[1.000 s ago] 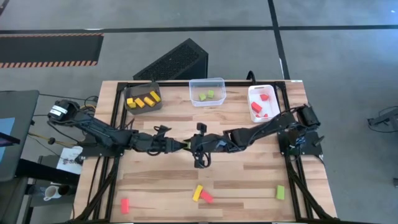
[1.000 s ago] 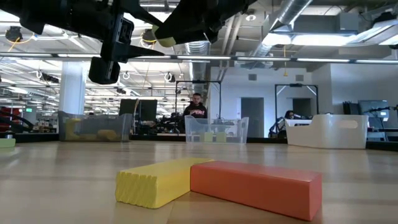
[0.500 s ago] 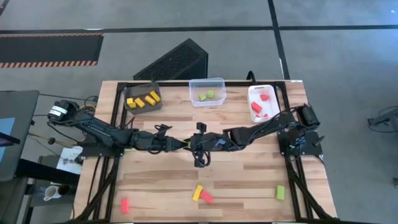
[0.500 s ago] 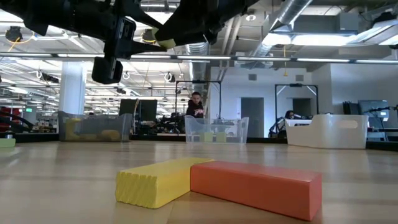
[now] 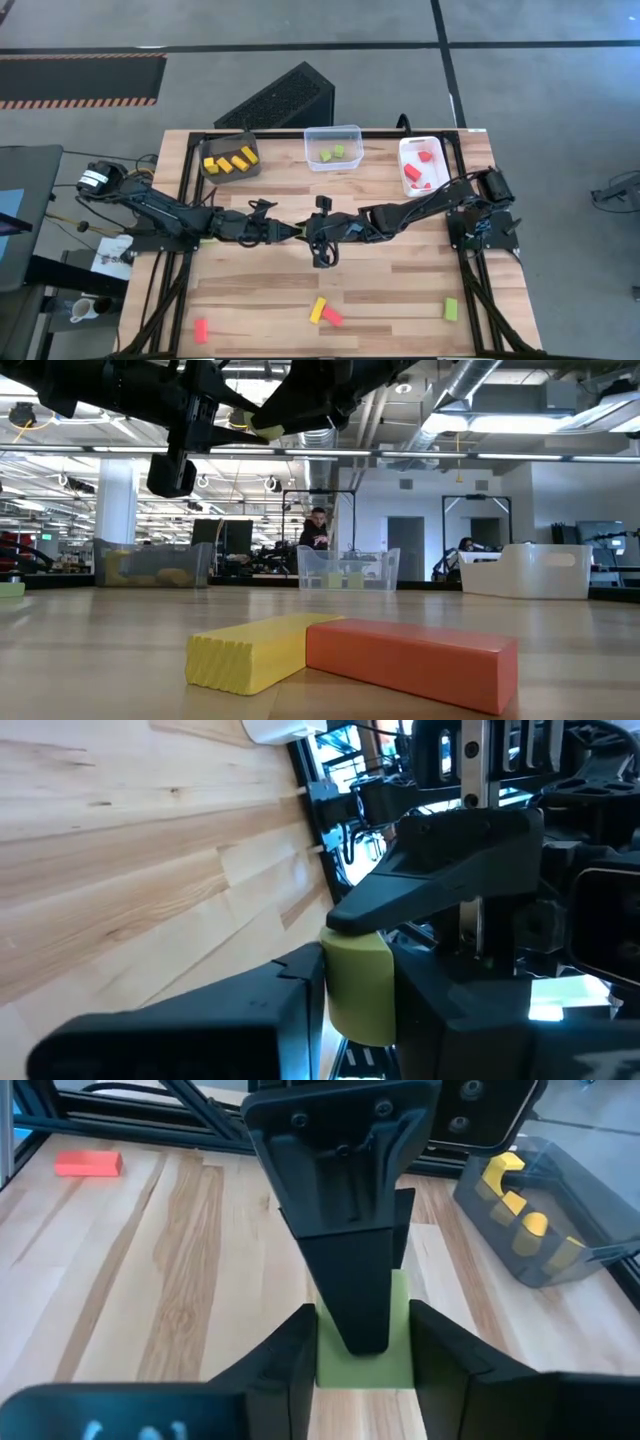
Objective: Sort & place blocks by color
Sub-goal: Put the green block into the transparent bin
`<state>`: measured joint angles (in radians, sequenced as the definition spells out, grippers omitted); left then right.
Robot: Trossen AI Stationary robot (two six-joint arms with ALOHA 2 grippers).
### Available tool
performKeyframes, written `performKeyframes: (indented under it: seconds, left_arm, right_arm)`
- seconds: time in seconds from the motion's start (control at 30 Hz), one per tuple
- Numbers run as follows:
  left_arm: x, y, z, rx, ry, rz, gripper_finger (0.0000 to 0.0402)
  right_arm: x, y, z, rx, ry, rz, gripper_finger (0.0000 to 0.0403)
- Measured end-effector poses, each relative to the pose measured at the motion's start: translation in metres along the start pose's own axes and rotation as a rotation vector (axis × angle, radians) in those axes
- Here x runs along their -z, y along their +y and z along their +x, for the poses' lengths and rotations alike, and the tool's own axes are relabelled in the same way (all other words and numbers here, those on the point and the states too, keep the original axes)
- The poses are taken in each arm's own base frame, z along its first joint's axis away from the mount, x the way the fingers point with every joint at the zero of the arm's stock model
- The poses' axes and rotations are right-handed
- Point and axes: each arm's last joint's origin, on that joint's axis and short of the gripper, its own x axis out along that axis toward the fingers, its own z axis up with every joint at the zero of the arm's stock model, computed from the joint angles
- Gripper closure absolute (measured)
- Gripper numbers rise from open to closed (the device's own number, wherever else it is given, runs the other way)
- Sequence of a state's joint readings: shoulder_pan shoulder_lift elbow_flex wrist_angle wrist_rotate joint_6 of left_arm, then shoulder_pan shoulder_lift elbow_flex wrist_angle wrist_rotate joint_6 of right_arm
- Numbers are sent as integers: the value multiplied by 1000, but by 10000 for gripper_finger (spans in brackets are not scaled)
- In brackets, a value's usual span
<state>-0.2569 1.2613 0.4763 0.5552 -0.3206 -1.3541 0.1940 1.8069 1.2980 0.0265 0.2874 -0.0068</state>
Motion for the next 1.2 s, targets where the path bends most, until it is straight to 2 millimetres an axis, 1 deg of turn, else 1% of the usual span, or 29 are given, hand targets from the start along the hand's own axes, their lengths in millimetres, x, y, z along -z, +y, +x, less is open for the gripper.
performKeyframes:
  seconds: [0.1,0.23,0.37,0.43,0.5,0.57,0.67,0.77,0.9,0.97,1.07,1.2]
  left_arm:
    - [-1,0,0,-4,-16,10,344]
    - [-5,2,1,-18,-28,21,344]
    - [-11,5,3,-37,-39,22,344]
    - [-16,7,4,-49,-57,20,344]
    - [-22,9,6,-63,-71,24,344]
    - [-30,12,7,-81,-79,30,344]
    - [-47,20,9,-124,-113,23,344]
    - [-73,28,11,-177,-164,31,344]
    - [-123,29,22,-239,-212,112,344]
    - [-151,23,37,-238,-216,161,344]
    - [-192,23,62,-292,-206,221,344]
    - [-240,30,93,-368,-193,248,344]
  right_arm:
    - [0,1,0,-3,-4,10,240]
    - [-1,2,-2,-6,-5,16,190]
    - [-3,-3,-11,-3,33,3,142]
    - [-5,-6,-20,-5,68,-7,128]
    - [-7,-11,-34,3,112,1,120]
    - [-7,-18,-50,14,177,32,118]
    - [-6,-30,-74,41,280,77,118]
    - [-3,-43,-95,74,363,90,118]
    - [1,-57,-114,102,392,92,118]
    - [5,-65,-119,116,389,78,118]
    - [13,-77,-124,146,398,74,117]
    - [24,-90,-128,180,410,94,117]
